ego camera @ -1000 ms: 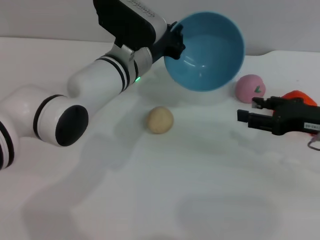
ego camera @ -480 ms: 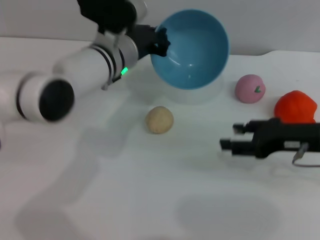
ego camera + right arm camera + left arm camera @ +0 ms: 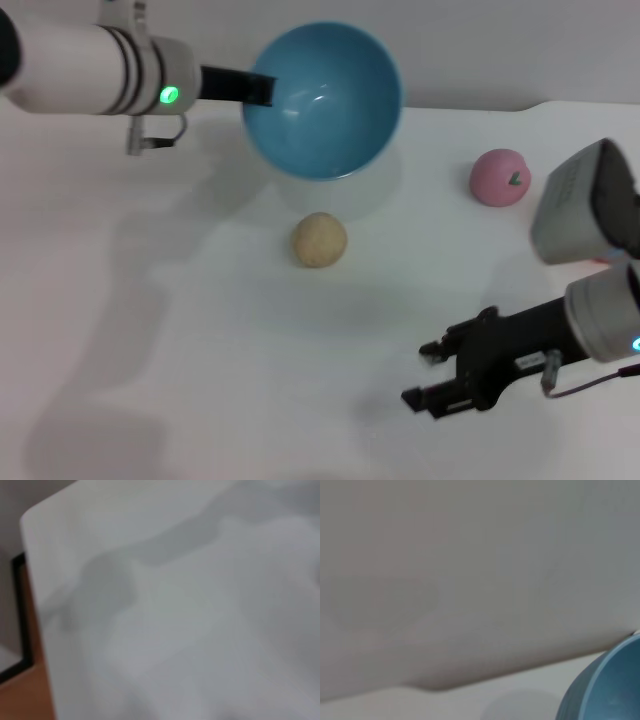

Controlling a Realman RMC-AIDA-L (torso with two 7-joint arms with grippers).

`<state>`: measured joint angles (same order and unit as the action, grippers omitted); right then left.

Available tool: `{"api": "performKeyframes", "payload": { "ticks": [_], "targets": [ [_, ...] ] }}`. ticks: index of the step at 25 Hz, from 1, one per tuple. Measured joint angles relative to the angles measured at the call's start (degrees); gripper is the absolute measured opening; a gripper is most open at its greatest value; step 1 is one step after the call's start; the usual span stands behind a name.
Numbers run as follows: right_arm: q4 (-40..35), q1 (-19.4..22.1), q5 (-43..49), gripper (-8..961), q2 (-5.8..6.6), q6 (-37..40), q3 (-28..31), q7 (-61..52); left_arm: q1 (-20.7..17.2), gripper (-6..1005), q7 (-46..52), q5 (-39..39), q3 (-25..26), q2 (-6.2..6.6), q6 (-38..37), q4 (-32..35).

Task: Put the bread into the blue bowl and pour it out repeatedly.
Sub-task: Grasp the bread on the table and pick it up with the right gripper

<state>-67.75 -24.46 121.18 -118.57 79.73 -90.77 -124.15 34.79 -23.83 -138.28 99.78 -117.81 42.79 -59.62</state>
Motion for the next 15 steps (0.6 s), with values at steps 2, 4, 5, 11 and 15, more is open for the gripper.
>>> {"api": "performKeyframes", "payload": {
  "ticks": [2,4,5,11,15],
  "targets": [
    [-0.10,-0.91,0.09,655,-0.03,0.95,-1.61,-0.26,-0.32,7,0.74,-1.34,2.54,0.00,3.33,-0.83],
    [0.02,-2.40,0.10,655,-0.08,2.23,-3.90,-0.31,-1.14,7,2.27,-3.16,4.65,0.05,5.95,-1.72],
    [0.02,-2.40,0.10,655,-0.08,2.23,-3.90,-0.31,-1.14,7,2.27,-3.16,4.65,0.05,5.95,-1.72],
    [0.75,-4.98,-0.37,655,-0.28,4.54,-8.99,-0.35,-2.25,7,2.58,-3.53,4.78,-0.05,6.49,-2.51],
    [0.95,-6.08,-1.35,654,-0.33,5.83,-12.35,-0.37,-2.07,6,2.66,-3.49,4.71,-0.10,6.96,-2.26]
  ]
}}
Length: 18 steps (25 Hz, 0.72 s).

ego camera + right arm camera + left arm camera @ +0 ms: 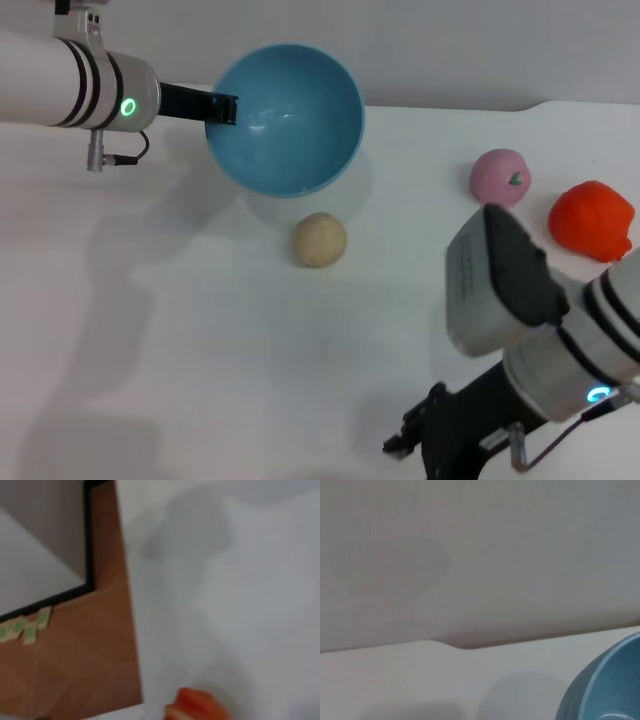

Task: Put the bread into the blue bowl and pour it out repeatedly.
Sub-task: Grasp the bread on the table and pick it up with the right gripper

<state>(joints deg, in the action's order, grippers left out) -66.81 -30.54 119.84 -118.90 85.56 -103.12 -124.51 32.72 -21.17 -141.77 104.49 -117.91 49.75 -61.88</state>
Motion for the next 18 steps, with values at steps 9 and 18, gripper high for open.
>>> {"api": "performKeyframes", "payload": {
  "ticks": [9,18],
  "targets": [
    [5.24,-2.05,-2.07,654,-0.09,0.93,-2.27,-0.03,0.35,6,1.43,-1.11,0.53,0.20,4.86,0.09],
    [10.87,-4.14,-2.45,653,-0.30,0.09,-4.22,0.25,1.20,7,4.08,-5.77,0.67,0.35,13.15,-0.56]
  ]
}}
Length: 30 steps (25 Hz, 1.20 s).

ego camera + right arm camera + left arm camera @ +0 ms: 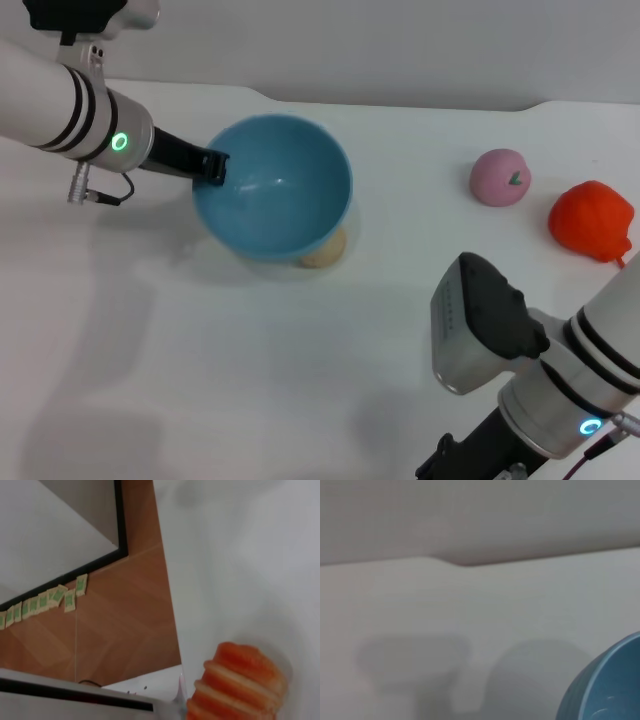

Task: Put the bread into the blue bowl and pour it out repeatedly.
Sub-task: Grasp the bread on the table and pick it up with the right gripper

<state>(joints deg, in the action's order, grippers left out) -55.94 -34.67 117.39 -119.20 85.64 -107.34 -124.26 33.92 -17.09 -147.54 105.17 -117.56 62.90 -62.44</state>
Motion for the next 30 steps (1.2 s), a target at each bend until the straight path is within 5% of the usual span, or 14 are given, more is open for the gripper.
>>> {"api": "performKeyframes", "payload": {
  "ticks": [13,30],
  "targets": [
    [10.46,-6.70,-4.82,653,-0.21,-2.12,-3.37,3.39,0.82,11,0.46,-0.64,-0.09,-0.20,1.14,0.43],
    [13.74,-9.16,-5.81,624,-0.42,-4.60,-7.27,5.58,0.99,10,1.51,-0.58,-0.49,-0.30,0.23,0.66]
  ]
}}
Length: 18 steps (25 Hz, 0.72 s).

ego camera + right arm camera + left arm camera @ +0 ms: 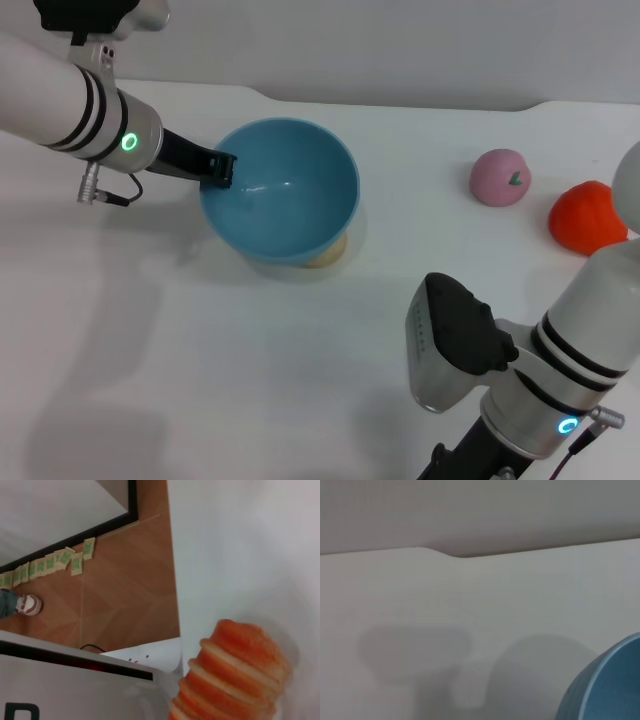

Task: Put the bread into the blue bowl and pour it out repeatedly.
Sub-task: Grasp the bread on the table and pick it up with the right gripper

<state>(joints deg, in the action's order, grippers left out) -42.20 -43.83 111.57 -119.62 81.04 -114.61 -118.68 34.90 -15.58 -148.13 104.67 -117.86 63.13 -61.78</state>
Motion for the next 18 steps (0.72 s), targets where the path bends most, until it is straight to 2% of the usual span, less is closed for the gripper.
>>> {"api": "performKeyframes", "payload": {
  "ticks": [14,18],
  "targets": [
    [1.39,-1.05,-1.46,569,-0.01,-0.05,-0.95,1.70,0.52,9,0.11,-0.06,-0.10,0.07,-0.38,0.79],
    [1.49,-1.50,-1.46,553,-0.15,-1.26,-2.76,1.63,0.52,11,0.06,-0.06,-0.09,0.09,-0.39,0.85]
  ]
}}
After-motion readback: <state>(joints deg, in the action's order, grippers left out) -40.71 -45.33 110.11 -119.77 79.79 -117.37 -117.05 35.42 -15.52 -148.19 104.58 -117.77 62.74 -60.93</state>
